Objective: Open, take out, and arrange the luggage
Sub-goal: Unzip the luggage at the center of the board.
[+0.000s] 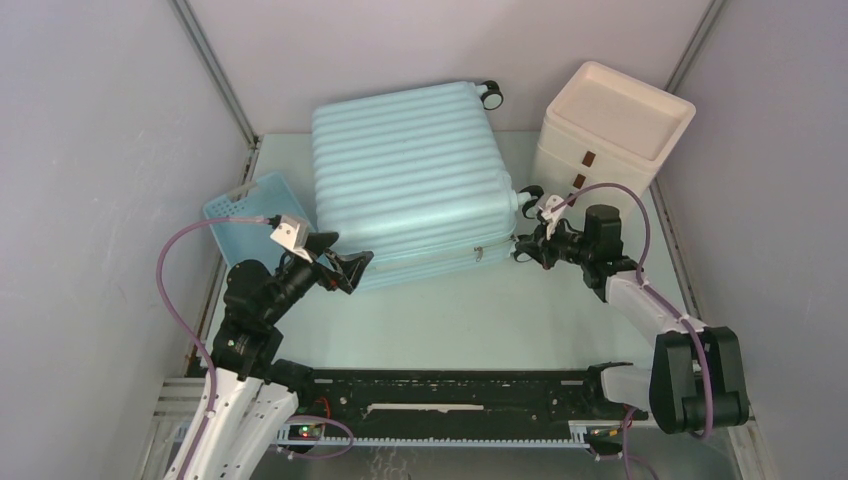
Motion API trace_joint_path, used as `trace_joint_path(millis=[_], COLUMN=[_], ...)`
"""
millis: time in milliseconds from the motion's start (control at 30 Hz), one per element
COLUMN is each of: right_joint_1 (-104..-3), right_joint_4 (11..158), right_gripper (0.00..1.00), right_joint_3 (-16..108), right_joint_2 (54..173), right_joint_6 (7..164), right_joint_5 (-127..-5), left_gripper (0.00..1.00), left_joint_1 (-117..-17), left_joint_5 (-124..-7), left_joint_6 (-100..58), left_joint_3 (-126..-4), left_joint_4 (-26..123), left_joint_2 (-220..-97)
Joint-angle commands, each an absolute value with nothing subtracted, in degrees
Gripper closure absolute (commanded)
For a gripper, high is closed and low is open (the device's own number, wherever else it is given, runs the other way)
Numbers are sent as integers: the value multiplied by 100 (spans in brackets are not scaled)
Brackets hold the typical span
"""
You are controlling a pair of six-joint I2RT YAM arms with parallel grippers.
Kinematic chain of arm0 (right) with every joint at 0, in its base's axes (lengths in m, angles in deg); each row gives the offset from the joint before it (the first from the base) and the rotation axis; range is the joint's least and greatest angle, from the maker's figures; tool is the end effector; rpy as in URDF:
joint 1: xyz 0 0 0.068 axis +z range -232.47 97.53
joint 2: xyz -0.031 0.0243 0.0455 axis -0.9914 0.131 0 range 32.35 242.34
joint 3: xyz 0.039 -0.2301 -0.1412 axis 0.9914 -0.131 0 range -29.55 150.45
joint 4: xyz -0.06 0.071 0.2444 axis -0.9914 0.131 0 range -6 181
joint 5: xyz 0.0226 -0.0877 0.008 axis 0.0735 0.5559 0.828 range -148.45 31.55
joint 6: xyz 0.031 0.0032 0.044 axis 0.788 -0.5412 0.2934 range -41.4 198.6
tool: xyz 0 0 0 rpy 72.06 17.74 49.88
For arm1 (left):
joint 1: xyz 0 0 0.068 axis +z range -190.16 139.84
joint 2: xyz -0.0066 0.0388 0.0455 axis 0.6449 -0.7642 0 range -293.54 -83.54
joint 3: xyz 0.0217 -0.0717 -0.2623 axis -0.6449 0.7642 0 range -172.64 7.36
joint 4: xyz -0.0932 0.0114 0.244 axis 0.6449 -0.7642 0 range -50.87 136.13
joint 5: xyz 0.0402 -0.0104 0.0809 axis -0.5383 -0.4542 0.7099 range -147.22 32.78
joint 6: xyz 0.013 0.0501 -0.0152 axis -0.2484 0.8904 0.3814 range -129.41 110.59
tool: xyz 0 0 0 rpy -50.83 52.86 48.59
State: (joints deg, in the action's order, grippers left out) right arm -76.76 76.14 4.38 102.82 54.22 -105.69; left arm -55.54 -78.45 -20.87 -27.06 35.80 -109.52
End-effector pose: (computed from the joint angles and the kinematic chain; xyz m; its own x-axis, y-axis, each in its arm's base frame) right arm 0.2467 0.0510 0.2174 -0.1426 -0.2959 -0.9445 -0.8425 0.5372 -0.0411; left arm 0.1155 -0.0451 0.3209 -0.1496 -0.1510 -0.9772 0.5781 0.7884 -0.2103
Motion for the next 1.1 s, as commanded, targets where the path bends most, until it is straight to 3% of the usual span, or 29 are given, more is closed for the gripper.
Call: trace_joint_path(millis=[0,300,500,767,1067], right_joint_1=[-7645,-7407,-7430,-7820,-8823], right_joint_4=[7491,6733,6616,6733,5378], right_gripper=[100,100,100,100,100], right_joint_3=[613,553,559,753,802], right_joint_2=[10080,10107,10179,10688,11415], right_joint_6=[5202,5588,5763,6518,8731], right_joint_5=[-9914,-7912,-7557,-8530,-10903], left_gripper=[3,4,4,4,4], left_joint_1=[-5589,-5624,-5642,-5657,-5721], left_joint_5=[-7914,-7903,-7910,-7949,-8101], left_joint_6=[-1969,-1948,-1921,-1892,-1829], left_joint_3=[-2626,-2598,-2573,-2526,-2441], left_joint_4=[3821,3846,3888,3940,4059], left_joint_2=[-10942,-10937,-10941,-10935,-10918])
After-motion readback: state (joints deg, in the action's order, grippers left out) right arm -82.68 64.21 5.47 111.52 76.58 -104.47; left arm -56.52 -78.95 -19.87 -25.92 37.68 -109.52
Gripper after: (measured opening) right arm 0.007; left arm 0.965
